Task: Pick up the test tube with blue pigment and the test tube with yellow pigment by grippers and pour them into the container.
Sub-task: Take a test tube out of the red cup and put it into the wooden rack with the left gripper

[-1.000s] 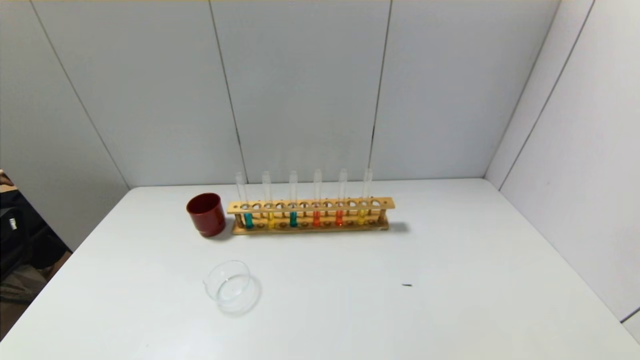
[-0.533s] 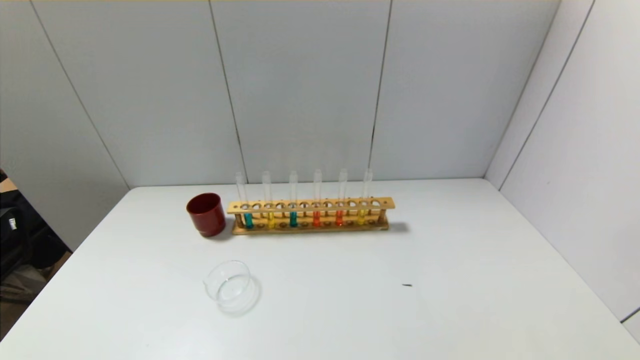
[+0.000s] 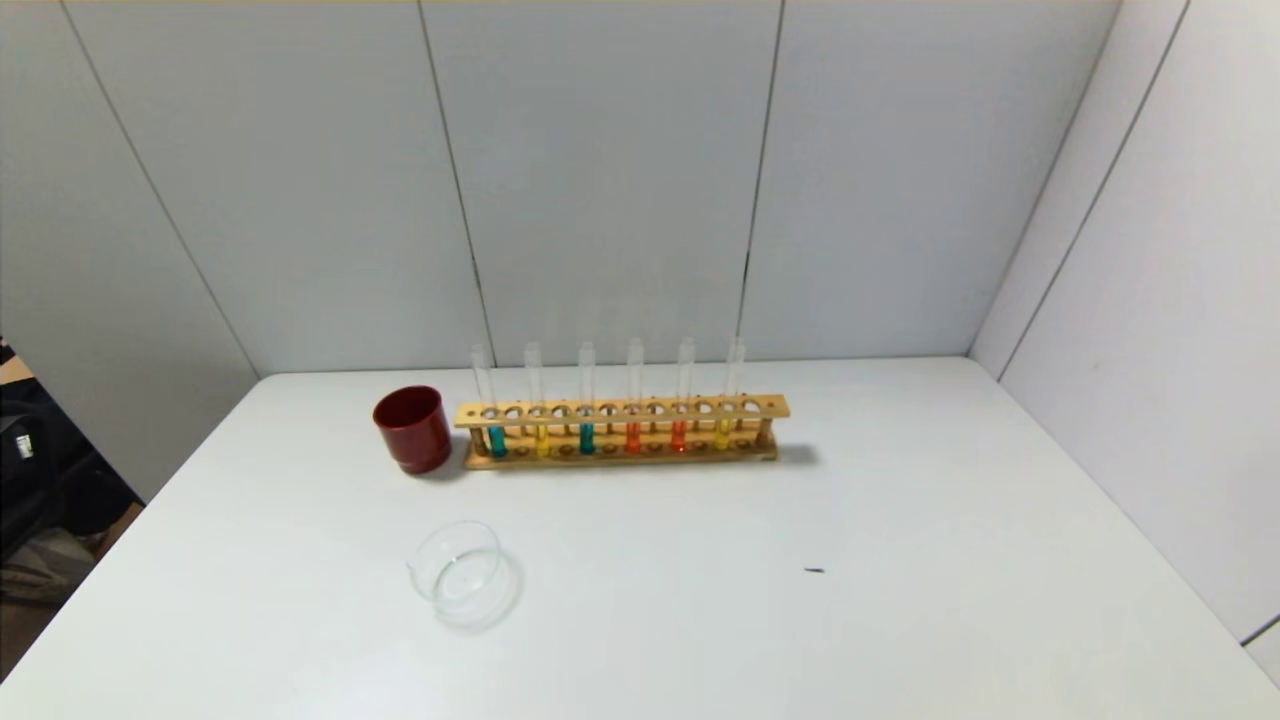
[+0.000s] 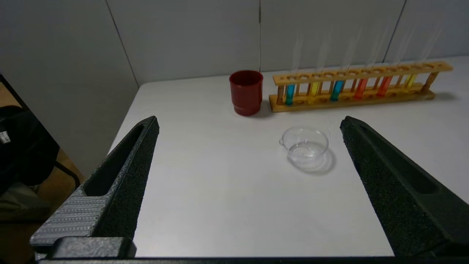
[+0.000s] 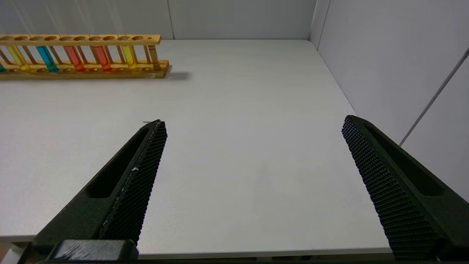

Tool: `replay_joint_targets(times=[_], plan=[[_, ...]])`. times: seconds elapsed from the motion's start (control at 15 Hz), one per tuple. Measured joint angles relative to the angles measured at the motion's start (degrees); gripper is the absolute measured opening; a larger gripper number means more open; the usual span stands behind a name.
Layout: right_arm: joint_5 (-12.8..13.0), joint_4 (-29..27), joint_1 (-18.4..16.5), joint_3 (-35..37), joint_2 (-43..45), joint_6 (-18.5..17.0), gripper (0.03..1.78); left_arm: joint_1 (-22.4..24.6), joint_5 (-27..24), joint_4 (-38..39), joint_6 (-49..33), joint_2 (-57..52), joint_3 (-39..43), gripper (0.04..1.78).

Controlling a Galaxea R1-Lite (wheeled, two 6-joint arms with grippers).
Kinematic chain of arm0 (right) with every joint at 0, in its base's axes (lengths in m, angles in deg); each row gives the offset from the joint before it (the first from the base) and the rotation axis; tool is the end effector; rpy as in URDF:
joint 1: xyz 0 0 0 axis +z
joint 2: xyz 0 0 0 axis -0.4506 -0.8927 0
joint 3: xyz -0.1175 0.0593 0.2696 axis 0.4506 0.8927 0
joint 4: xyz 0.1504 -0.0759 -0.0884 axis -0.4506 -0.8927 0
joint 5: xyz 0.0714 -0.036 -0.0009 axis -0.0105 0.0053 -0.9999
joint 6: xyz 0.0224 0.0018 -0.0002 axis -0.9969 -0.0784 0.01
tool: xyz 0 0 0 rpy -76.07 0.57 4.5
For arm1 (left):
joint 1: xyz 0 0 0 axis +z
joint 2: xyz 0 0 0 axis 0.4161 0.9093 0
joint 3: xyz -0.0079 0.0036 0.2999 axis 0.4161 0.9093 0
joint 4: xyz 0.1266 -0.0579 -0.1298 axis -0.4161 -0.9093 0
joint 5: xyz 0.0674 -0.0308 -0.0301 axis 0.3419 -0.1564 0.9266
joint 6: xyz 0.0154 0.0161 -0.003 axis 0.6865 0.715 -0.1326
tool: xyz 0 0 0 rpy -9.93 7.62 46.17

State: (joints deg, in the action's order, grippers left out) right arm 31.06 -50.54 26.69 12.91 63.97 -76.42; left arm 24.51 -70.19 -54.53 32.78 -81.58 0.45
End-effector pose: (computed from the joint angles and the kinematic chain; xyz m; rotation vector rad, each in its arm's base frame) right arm -0.0229 0.0002 0.0753 0.0000 0.0026 0.0021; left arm -0.0461 -0.0002 0.1609 0.0364 -0.0791 -0.0145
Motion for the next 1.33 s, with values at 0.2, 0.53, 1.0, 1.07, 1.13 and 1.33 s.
replay_joint_targets(times=[0.2, 0.53, 1.0, 1.07, 1.13, 1.33], plan=[[0.0, 0.0, 0.0, 0.0, 0.0, 0.0, 1.75, -0.1, 0.0, -1.5, 1.0, 10.9, -10.0, 1.75], [0.0, 0.0, 0.0, 0.0, 0.0, 0.0, 1.75, -0.3, -4.5, 0.4, 3.2, 35.0, -26.4, 1.75], [0.0, 0.0, 0.0, 0.0, 0.0, 0.0, 1.75, -0.5, -12.0, 14.6, 2.8, 68.3, -40.7, 1.75], [0.0, 0.0, 0.0, 0.0, 0.0, 0.0, 1.75, -0.6, -13.4, 17.2, 2.4, 71.8, -41.2, 1.75], [0.0, 0.0, 0.0, 0.0, 0.0, 0.0, 1.75, -0.8, -14.3, 18.9, 2.0, 74.4, -41.4, 1.75], [0.0, 0.0, 0.0, 0.0, 0.0, 0.0, 1.75, -1.9, -15.0, 23.7, 1.0, 81.9, -41.8, 1.75]])
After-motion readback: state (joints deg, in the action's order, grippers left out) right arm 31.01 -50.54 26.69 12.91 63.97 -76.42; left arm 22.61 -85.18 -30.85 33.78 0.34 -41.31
